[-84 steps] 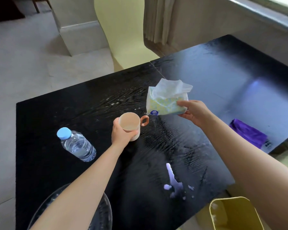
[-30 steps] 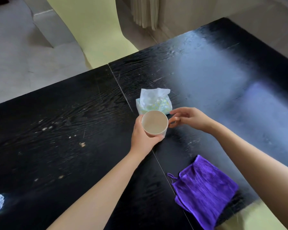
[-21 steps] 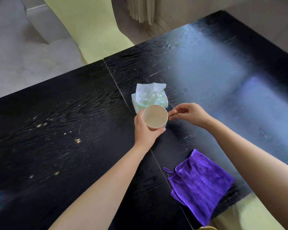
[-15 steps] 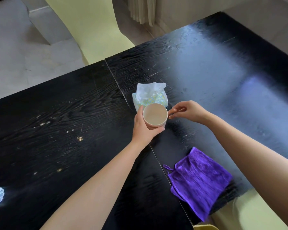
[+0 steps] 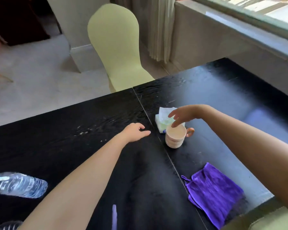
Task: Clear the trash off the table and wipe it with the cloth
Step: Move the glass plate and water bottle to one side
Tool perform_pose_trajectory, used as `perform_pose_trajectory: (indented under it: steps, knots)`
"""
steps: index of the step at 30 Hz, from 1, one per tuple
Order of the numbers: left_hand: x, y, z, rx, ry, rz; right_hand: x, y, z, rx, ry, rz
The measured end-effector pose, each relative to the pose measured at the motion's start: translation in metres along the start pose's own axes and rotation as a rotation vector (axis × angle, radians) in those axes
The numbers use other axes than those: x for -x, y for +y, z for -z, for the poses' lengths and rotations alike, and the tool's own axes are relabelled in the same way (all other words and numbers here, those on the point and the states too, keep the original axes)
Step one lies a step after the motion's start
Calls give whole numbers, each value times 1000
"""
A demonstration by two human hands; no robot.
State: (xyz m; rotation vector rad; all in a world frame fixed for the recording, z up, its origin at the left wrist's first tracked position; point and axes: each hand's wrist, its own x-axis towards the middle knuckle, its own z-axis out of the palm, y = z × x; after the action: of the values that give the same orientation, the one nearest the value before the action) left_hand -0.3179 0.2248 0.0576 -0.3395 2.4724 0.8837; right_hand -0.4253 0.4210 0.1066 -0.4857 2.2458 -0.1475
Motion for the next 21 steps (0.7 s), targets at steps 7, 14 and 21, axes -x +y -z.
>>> perform_pose_trajectory:
  steps: [7,14,21]
  knots:
    - [76,-59,74,-68,27,81,14,-133,6,294,-106,88]
    - [161,-166,121,24,98,210,5,-276,-42,386,-171,278]
    - [248,-280,123,181,209,341,-5,-390,-124,505,-263,432]
